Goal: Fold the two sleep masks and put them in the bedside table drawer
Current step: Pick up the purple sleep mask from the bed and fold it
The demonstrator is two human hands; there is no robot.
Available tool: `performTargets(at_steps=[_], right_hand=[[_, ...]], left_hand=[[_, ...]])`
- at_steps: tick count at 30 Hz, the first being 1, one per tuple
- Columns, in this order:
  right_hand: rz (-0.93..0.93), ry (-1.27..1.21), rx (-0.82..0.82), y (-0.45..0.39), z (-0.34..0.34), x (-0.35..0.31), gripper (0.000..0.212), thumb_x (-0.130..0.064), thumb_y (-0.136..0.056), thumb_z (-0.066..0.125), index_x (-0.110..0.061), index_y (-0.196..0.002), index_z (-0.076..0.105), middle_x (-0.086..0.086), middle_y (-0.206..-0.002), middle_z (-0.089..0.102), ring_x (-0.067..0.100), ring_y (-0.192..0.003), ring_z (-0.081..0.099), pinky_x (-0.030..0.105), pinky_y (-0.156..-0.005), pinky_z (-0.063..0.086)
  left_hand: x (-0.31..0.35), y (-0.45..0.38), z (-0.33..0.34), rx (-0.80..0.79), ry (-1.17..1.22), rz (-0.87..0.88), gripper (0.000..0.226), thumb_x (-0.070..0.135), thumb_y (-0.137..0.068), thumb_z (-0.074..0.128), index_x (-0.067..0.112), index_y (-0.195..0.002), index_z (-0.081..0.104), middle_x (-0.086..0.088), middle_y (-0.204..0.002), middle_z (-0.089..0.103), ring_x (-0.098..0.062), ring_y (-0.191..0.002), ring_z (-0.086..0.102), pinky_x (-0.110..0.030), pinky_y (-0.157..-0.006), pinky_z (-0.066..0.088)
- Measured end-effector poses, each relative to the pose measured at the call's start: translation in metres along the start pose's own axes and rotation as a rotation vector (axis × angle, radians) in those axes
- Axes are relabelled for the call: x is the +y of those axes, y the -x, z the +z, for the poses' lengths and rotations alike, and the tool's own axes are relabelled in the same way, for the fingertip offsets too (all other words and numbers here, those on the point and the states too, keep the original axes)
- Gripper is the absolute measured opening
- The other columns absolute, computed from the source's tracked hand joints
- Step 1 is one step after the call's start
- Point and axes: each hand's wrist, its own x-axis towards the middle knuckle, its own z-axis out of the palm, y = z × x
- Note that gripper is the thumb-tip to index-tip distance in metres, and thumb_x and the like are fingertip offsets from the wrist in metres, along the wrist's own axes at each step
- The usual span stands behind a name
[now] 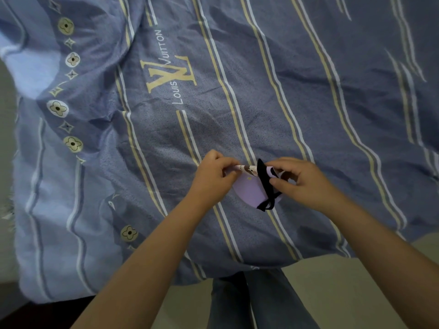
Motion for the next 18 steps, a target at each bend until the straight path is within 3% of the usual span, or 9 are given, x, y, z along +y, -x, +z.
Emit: performTargets(at_steps=[2, 5, 7, 11, 14, 18], right_hand=[[0.027, 0.001, 0.032, 0.000, -0.001, 0.002, 0.046, 0.009, -0.077, 0.056, -0.032, -0.097, 0.059, -0.015, -0.079, 0.057, 0.002, -0.063, 0.053, 0.002, -0.060, 0.039], [0.000, 0.191, 0.116, -0.003, 0.004, 0.005, 0.025, 0.009, -0.075, 0.057, -0.005, -0.093, 0.067, -0.003, -0.070, 0.059, 0.011, -0.063, 0.053, 0.003, -0.057, 0.037], [-0.094, 0.348, 0.160, -0.004, 0.009, 0.006, 0.013, 0.007, -0.073, 0.056, 0.005, -0.082, 0.066, 0.015, -0.069, 0.065, 0.023, -0.064, 0.057, 0.020, -0.059, 0.039], [-0.170, 0.473, 0.235, -0.002, 0.011, 0.006, 0.011, -0.003, -0.068, 0.057, 0.006, -0.066, 0.062, 0.023, -0.057, 0.065, 0.029, -0.052, 0.060, 0.023, -0.048, 0.035], [-0.188, 0.510, 0.286, 0.003, 0.012, 0.005, 0.009, -0.004, -0.067, 0.062, 0.004, -0.063, 0.060, 0.020, -0.051, 0.062, 0.026, -0.046, 0.057, 0.032, -0.058, 0.037], [-0.195, 0.504, 0.263, 0.006, 0.009, 0.007, 0.002, 0.003, -0.062, 0.059, 0.004, -0.063, 0.060, 0.022, -0.051, 0.062, 0.031, -0.046, 0.058, 0.037, -0.059, 0.037]], left_hand=[[0.001, 0.001, 0.001, -0.026, -0.002, -0.002, 0.020, 0.015, -0.084, 0.057, 0.009, -0.102, 0.065, 0.012, -0.073, 0.033, 0.000, -0.065, 0.037, 0.000, -0.060, 0.033], [0.003, 0.001, 0.002, -0.071, -0.014, 0.003, 0.019, 0.013, -0.085, 0.054, 0.010, -0.100, 0.066, 0.010, -0.070, 0.034, -0.002, -0.064, 0.037, -0.004, -0.058, 0.031], [0.007, -0.001, 0.001, -0.090, 0.060, -0.048, 0.019, 0.015, -0.086, 0.053, 0.011, -0.097, 0.067, 0.009, -0.068, 0.037, -0.002, -0.063, 0.039, -0.011, -0.058, 0.032], [0.018, -0.007, 0.001, -0.221, 0.319, -0.193, 0.030, 0.032, -0.082, 0.058, 0.031, -0.053, 0.065, 0.002, -0.050, 0.041, -0.003, -0.044, 0.036, -0.011, -0.044, 0.032], [0.021, -0.008, 0.004, -0.273, 0.372, -0.240, 0.024, 0.025, -0.080, 0.063, 0.025, -0.056, 0.065, 0.008, -0.046, 0.056, -0.002, -0.045, 0.045, -0.006, -0.038, 0.034], [0.024, -0.008, 0.007, -0.387, 0.466, -0.266, 0.025, 0.013, -0.080, 0.062, 0.021, -0.057, 0.063, 0.020, -0.035, 0.056, 0.008, -0.035, 0.047, -0.002, -0.037, 0.033]])
